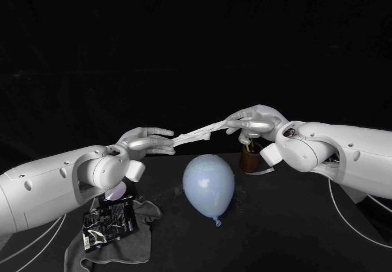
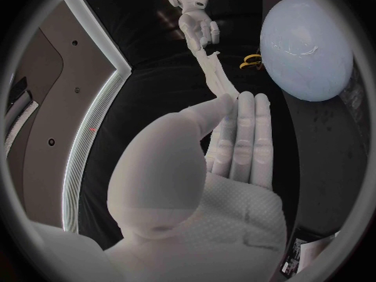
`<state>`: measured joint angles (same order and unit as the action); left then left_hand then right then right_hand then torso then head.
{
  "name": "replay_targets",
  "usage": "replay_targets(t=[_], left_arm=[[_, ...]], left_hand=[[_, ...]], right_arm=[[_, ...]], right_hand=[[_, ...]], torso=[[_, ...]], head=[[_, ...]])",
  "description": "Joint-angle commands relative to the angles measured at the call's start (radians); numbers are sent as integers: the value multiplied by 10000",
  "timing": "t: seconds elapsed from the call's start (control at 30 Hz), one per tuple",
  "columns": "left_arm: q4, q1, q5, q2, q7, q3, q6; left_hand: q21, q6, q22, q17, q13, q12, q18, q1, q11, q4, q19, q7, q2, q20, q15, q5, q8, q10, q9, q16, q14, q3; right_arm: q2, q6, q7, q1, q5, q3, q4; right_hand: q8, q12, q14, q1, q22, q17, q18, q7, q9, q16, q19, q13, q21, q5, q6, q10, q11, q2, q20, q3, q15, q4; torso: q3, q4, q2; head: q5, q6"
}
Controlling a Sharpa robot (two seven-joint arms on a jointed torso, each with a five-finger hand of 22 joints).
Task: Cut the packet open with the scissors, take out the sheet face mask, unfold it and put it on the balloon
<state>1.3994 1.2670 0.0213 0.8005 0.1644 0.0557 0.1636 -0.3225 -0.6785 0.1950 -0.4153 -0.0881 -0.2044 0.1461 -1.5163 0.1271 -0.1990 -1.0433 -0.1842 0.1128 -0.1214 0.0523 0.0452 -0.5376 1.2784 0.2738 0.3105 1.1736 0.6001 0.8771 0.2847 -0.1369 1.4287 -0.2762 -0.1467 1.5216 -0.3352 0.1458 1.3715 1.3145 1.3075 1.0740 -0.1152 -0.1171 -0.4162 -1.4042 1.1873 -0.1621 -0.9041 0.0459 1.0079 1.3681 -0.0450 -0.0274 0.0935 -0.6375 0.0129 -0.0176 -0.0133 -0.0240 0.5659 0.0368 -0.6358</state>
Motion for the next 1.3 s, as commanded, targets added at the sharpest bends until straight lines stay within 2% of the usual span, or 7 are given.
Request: replay_targets(t=[0.03,0.43,1.3], left_arm=[[-33,0,96,23,-75,-7,23],[-141,0,170,74,-208,-7,70],[-232,0,508,128,-416,-7,337]], left_hand=[[-44,81,19,-26,-565,-95,201,48,-54,-204,89,-272,-102,13,-12,51,30,161,-18,44,-57,133],[-159,111,81,-136,-609,-143,195,154,-46,-318,158,-284,-94,13,-6,54,-1,149,-46,83,-77,300],[-351,83,180,-325,-699,-237,197,342,-33,-464,270,-307,-90,11,0,57,-78,107,-89,145,-125,588]], right_arm=[[43,-66,63,26,-120,14,-74],[120,-32,105,87,-42,14,-323],[195,36,123,165,43,20,-496]], right_hand=[[-81,49,6,-11,486,15,-201,11,-531,-45,89,-26,-48,27,32,65,14,59,-19,-116,53,97],[-91,55,16,-29,488,28,-201,13,-538,-50,94,-35,-53,27,32,70,16,60,-22,-136,56,116],[-114,64,19,-72,490,7,-204,16,-555,-44,101,-56,-51,27,26,74,21,57,-28,-188,63,168]], torso=[[-4,-4,-3],[-2,-4,-2],[2,0,-1]], head=[[9,14],[89,17],[112,53]])
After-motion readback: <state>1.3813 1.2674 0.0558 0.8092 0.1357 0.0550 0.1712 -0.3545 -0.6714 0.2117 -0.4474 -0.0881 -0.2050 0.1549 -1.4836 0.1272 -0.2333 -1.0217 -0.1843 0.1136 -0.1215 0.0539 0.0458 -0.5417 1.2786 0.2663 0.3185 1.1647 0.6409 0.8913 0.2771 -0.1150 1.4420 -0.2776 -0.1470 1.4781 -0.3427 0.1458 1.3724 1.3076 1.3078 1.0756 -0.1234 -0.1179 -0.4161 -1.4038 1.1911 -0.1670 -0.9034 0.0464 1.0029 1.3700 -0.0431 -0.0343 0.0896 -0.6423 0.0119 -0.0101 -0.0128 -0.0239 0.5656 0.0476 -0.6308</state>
